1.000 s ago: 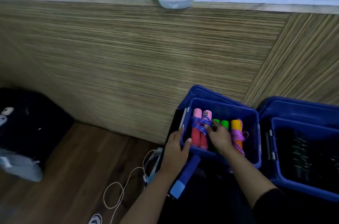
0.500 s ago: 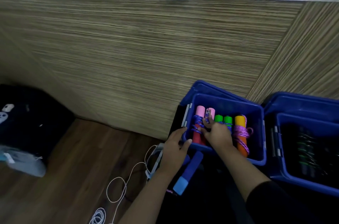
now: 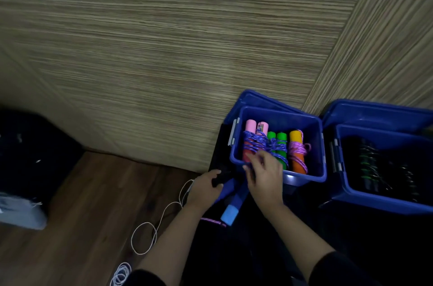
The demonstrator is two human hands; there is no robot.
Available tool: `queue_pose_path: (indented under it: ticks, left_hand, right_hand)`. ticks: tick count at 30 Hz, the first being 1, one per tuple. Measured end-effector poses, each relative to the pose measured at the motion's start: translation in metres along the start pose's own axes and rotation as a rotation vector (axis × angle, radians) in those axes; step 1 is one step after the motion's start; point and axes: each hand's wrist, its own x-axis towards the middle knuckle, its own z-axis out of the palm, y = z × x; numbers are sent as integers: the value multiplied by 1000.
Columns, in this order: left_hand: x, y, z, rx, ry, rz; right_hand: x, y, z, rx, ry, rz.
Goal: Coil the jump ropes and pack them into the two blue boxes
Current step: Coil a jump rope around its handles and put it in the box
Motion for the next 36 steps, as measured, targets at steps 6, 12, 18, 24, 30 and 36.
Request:
queue_pose_path:
  ticks: [6, 12, 18, 24, 30, 36]
  left_hand:
    - [-24, -33, -1, 197, -167, -16]
    - [-55, -49, 1, 230, -117, -48]
    - [-82, -67, 4, 188, -97, -101]
    - [-99, -69, 15, 44, -125, -283]
    - [-113, -66, 46, -185, -101, -425]
    - [-116, -70, 64, -559, -102, -580]
  right_hand:
    - [-72, -17, 34, 170, -521, 215]
    - [-94, -37, 40, 293, -663, 407]
    - [-119, -55, 40, 288, -650, 381]
    - [-144, -57, 26, 422, -603, 537]
    - [-168, -50, 13, 500, -564, 585]
    - [-188, -53, 3, 417, -570, 608]
